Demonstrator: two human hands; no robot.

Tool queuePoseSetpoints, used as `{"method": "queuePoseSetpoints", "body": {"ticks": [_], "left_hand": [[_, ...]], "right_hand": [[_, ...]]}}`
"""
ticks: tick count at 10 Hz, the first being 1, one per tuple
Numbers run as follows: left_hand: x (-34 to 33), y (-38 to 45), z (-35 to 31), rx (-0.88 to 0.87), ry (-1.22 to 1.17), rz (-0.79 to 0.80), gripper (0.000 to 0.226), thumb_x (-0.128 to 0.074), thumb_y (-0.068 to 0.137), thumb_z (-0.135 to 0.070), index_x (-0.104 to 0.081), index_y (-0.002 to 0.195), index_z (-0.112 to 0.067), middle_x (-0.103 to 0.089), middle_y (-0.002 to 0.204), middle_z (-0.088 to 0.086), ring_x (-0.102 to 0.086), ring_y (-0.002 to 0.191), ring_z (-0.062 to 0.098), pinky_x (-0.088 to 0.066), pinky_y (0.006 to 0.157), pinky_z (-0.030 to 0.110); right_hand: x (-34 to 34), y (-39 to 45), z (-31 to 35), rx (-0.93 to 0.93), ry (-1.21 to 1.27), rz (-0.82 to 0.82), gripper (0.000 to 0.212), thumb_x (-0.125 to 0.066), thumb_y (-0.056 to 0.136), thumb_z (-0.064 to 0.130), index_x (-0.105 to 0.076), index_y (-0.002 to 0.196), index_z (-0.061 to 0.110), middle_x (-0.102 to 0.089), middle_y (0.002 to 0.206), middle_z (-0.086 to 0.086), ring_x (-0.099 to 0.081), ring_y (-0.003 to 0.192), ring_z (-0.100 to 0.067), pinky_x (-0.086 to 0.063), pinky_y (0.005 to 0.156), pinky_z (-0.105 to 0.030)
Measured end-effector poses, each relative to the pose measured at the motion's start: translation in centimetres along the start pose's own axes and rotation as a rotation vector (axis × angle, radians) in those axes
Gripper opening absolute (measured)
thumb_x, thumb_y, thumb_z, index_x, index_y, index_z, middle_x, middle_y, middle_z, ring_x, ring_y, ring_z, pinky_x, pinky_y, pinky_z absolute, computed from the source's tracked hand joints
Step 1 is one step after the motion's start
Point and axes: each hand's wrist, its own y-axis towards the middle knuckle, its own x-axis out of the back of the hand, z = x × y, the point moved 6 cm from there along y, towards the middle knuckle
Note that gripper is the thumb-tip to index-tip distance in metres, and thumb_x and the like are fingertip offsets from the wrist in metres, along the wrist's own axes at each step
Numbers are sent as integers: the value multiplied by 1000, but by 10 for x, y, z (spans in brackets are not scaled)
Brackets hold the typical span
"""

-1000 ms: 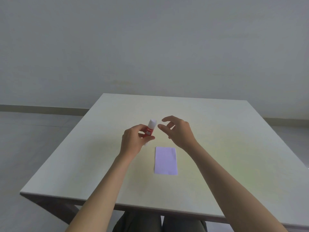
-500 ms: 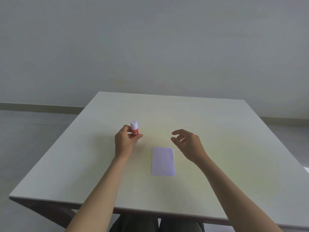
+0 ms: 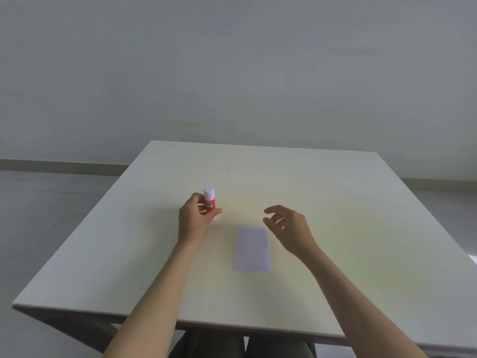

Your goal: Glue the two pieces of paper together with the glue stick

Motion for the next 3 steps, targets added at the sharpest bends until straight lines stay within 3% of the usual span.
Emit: {"method": "queuePoseSetpoints", "body": {"ticks": [1, 2, 3], "left_hand": [[0, 0, 1, -9, -14, 43, 51, -86, 62, -24, -58, 104, -18, -63, 93, -8, -63, 84, 7, -48, 67, 14], [0, 1, 5, -30, -29, 82, 67, -83, 68, -28, -50, 125, -15, -55, 113, -4, -56, 101, 12, -47, 75, 16], [1, -4, 4, -27, -50, 121, 57, -66, 85, -32, -42, 135, -18, -46, 131, -2, -49, 117, 7, -42, 88, 25]], "right_hand": [[-1, -1, -1, -11, -5, -1, 21, -62, 88, 24, -68, 107, 19, -62, 77, 6, -57, 67, -13, -44, 67, -25], [-3, 0, -3, -5, -3, -27, 17, -58, 89, 18, -70, 100, 13, -68, 81, 0, -61, 73, -18, -46, 69, -25], [2, -2, -3, 11, 32, -156, 20, -53, 93, 13, -72, 89, 8, -73, 90, -6, -61, 75, -17, -41, 66, -22]]}}
